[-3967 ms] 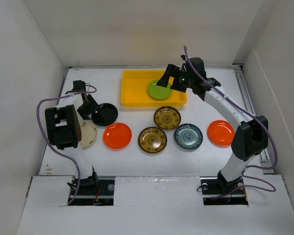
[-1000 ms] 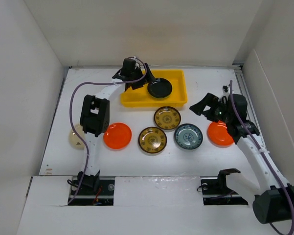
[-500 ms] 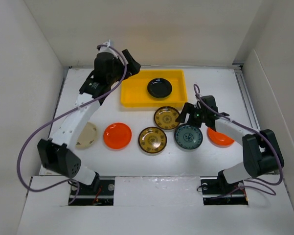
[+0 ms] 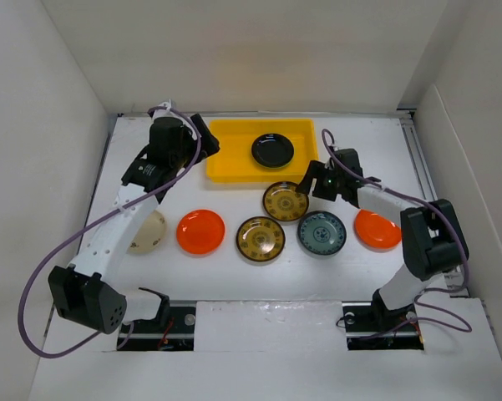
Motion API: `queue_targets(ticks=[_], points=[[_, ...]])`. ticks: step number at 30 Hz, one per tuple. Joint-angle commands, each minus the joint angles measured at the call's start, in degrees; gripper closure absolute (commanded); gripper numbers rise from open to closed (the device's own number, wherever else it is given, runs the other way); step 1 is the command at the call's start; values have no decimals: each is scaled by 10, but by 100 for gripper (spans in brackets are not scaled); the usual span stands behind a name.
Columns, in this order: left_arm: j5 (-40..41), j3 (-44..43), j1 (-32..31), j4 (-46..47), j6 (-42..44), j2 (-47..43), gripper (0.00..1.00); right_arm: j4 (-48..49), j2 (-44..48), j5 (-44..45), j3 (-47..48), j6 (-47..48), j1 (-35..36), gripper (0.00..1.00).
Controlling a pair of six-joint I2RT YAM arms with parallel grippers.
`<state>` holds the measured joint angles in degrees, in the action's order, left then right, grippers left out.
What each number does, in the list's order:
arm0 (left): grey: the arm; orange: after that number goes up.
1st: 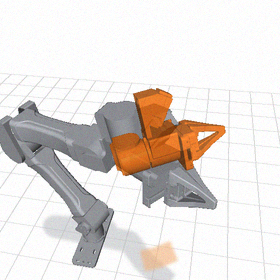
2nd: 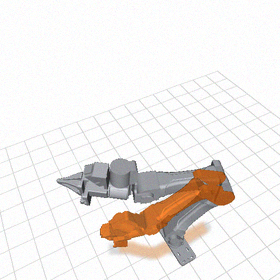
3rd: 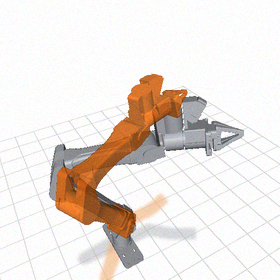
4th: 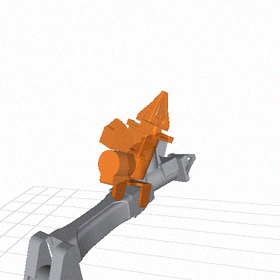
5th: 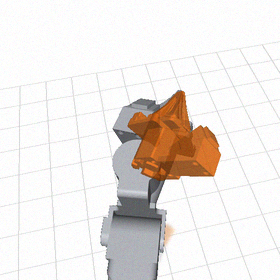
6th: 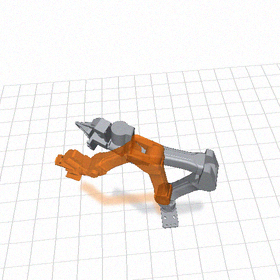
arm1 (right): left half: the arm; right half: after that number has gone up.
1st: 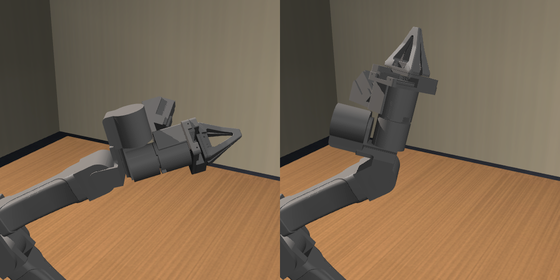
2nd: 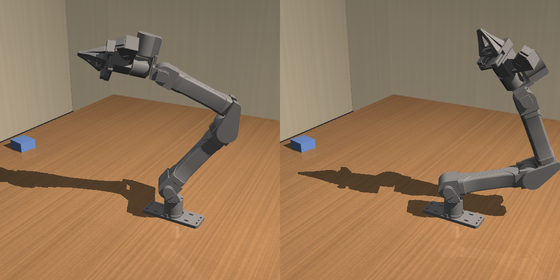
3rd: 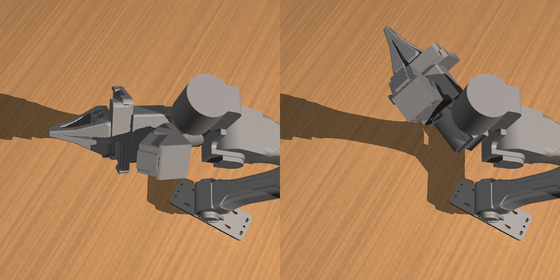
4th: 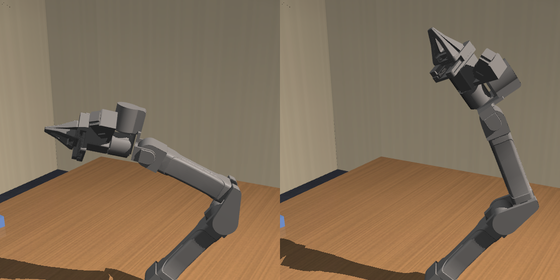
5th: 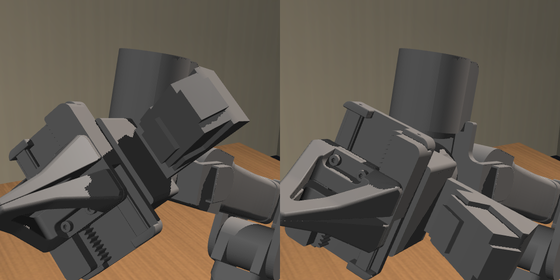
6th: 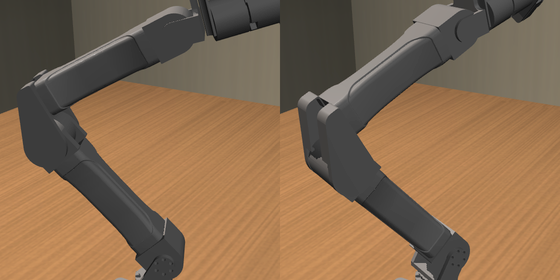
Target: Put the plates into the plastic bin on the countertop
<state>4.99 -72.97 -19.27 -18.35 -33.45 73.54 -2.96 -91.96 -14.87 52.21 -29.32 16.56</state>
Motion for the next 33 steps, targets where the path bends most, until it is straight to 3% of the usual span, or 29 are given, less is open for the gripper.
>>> queue_targets(ticks=[1, 11, 14, 23, 27, 33], points=[[12, 3, -1, 2, -2, -19, 0, 8, -40, 3, 53, 19, 5, 26], [27, -10, -1, -24, -2, -37, 0, -6, -76, 20, 58, 26, 5, 39], [27, -10, -1, -29, -2, -42, 0, -25, -100, 20, 66, 26, 5, 54], [38, 0, -1, -41, -7, -58, 0, -71, -144, 26, 106, 21, 10, 75], [43, 0, -1, -46, -7, -58, 0, -79, -149, 26, 106, 21, 10, 99], [54, -5, -1, -51, -7, -58, 0, -99, -128, 40, 112, 16, 22, 100]])
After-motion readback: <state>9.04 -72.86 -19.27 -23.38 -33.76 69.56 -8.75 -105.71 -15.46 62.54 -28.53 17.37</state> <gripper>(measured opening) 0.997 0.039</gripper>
